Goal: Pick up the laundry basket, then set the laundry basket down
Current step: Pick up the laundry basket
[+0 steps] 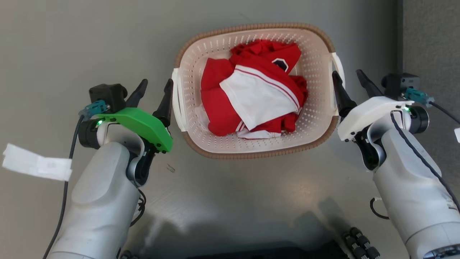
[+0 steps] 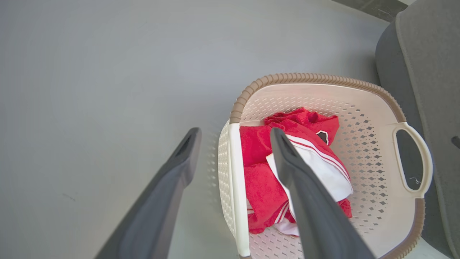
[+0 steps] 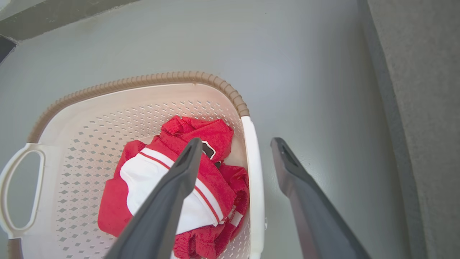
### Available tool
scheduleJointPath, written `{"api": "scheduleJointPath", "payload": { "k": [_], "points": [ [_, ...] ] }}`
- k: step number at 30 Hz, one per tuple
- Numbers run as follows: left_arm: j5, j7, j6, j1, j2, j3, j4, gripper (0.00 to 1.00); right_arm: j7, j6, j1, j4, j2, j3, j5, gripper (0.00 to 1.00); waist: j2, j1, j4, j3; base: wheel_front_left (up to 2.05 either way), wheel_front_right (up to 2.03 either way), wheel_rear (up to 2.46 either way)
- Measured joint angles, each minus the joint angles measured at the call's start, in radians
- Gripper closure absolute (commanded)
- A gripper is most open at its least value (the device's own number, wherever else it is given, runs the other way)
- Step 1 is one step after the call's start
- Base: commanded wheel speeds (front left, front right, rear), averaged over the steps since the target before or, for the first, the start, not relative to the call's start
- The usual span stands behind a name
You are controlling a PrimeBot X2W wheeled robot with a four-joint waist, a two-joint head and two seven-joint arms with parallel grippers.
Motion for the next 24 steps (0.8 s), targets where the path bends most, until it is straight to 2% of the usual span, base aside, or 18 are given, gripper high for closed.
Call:
{"api": "scheduleJointPath", "payload": {
  "k": [24],
  "points": [
    [-0.127, 0.089, -0.001, -0.164, -0.002, -0.156, 0.142, 0.0, 0.026, 0.006, -0.215, 0.224, 0.008, 0.035, -0.004, 0.0, 0.0, -0.0001, -0.014, 0.179, 0.0, 0.0, 0.0]
  ]
}}
